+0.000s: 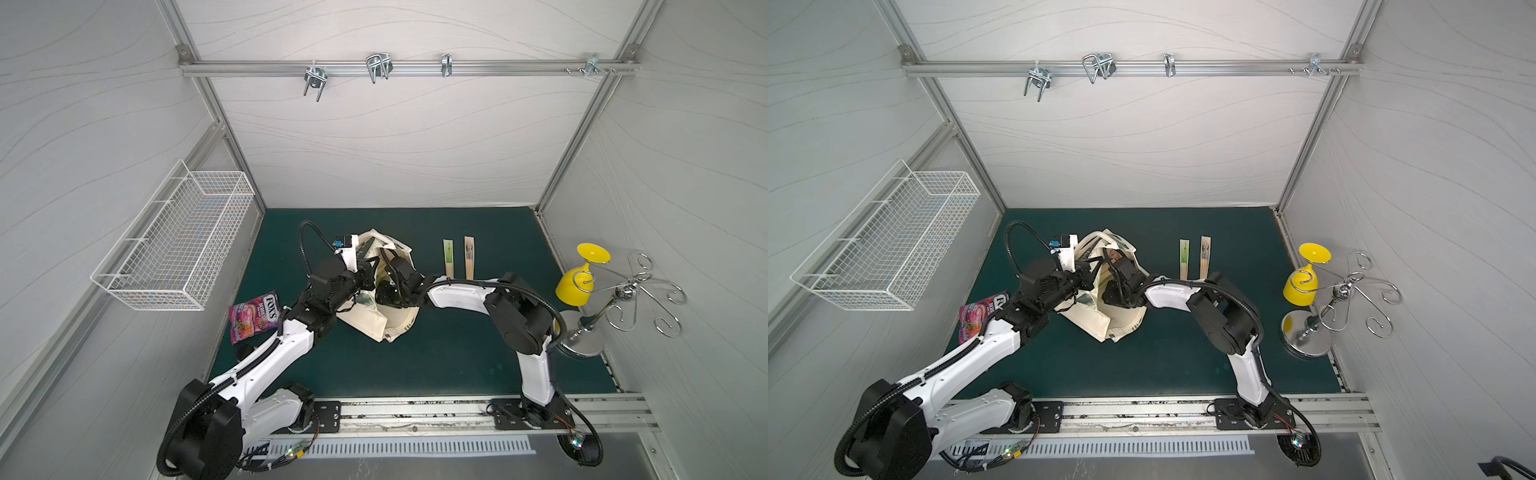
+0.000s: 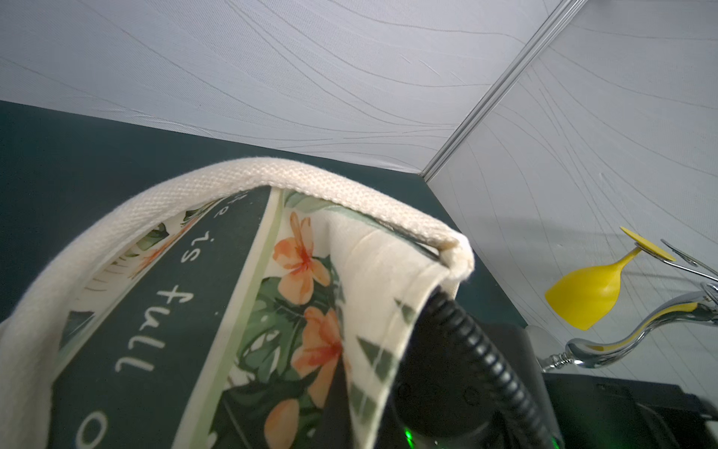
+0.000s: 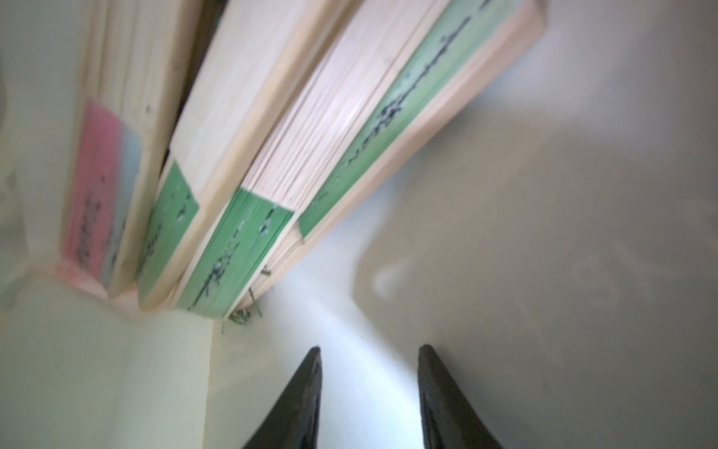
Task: Take out the folding fans from the tote bags
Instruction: Pick up the folding fan from the canvas bag.
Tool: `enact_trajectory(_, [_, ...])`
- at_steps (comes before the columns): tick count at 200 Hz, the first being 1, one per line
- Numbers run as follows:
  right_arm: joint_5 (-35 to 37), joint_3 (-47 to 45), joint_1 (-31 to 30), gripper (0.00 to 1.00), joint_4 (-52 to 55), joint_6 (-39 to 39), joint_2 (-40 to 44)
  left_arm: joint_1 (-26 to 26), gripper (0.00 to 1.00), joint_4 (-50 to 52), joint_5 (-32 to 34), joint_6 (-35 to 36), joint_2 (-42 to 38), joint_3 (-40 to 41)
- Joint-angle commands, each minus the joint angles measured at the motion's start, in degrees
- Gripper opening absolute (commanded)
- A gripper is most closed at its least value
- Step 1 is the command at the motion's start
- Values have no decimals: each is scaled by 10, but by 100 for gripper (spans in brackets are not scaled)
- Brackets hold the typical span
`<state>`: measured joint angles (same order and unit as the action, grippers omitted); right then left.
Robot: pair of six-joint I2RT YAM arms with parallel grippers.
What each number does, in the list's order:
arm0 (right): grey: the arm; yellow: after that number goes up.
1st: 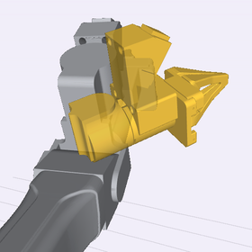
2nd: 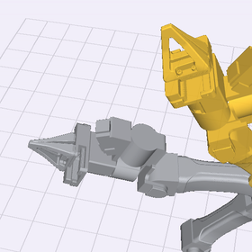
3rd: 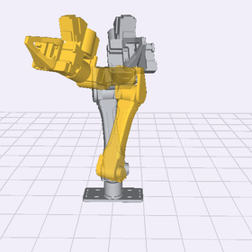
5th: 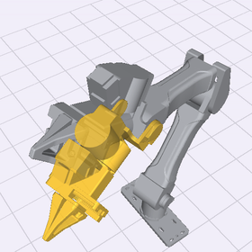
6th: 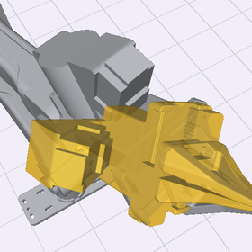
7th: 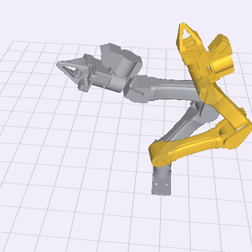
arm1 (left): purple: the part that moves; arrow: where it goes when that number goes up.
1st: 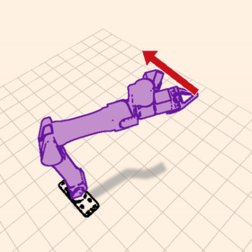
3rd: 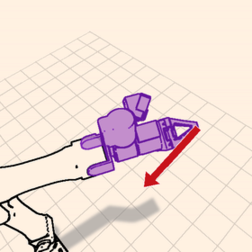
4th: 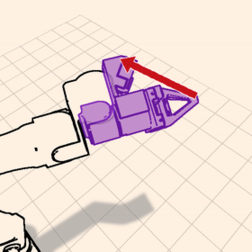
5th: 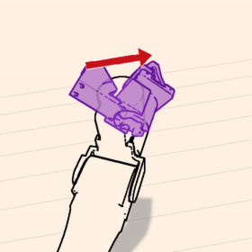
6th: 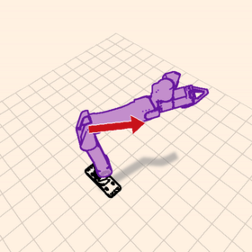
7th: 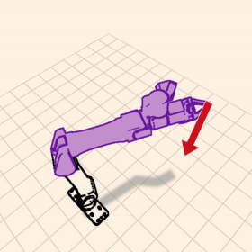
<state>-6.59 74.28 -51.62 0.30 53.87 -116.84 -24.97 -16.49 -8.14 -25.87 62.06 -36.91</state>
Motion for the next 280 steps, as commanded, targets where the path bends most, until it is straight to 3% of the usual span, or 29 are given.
enact_trajectory(1, [-35,16,13,41,-25,54,-40,2,0,-46,-2,-20,-7,-29])
enact_trajectory(81, [-91,32,30,33,-127,116,-103,1,0,-35,-45,-41,-21,-21])
enact_trajectory(142, [-127,57,36,37,-231,145,-160,2,0,-52,-97,-96,-4,-20])
enact_trajectory(162, [-125,67,35,27,-227,147,-167,2,0,-54,-101,-98,-1,-22])
enact_trajectory(180, [-115,61,35,16,-213,135,-156,2,0,-43,-89,-85,-8,-22])
enact_trajectory(238, [-75,37,33,1,-140,50,-82,2,0,23,-19,0,-32,-30])
enact_trajectory(280, [-30,23,12,0,-75,-17,-22,2,0,110,52,83,-48,-65])
